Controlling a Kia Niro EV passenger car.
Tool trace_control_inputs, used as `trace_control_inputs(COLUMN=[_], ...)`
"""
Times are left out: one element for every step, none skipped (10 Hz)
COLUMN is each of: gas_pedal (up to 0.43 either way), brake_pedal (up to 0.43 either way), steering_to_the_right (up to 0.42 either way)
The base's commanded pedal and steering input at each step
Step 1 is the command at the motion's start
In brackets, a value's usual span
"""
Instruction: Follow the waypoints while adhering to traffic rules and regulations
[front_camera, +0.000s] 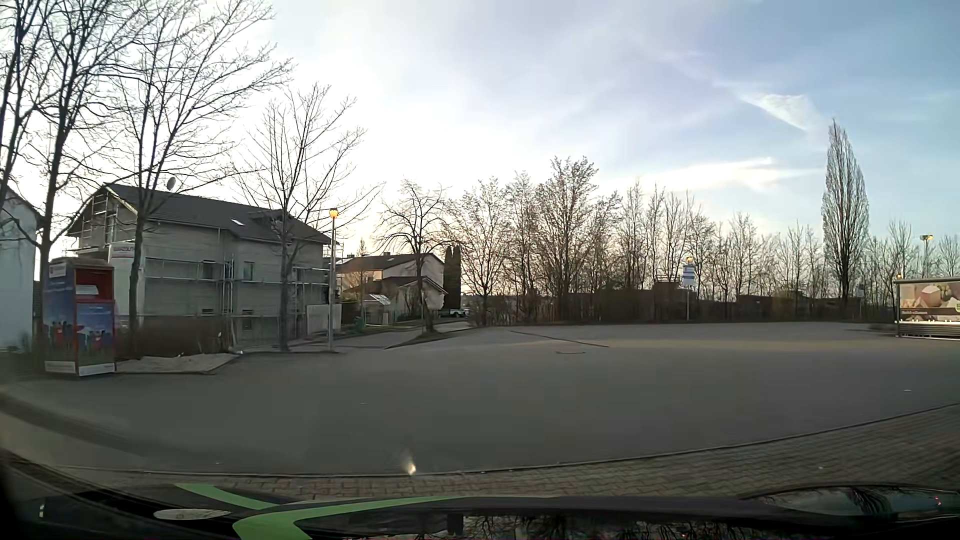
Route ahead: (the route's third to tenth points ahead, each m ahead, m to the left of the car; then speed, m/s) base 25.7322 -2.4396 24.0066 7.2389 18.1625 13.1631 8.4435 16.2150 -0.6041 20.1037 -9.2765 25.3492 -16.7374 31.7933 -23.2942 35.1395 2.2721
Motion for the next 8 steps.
trace_control_inputs(gas_pedal=[0.02,0.02,0.02,0.02,0.028,0.028,0.028,0.028], brake_pedal=[0.0,0.0,0.0,0.0,0.0,0.0,0.0,0.0], steering_to_the_right=[0.186,0.205,0.224,0.237,0.239,0.239,0.239,0.237])
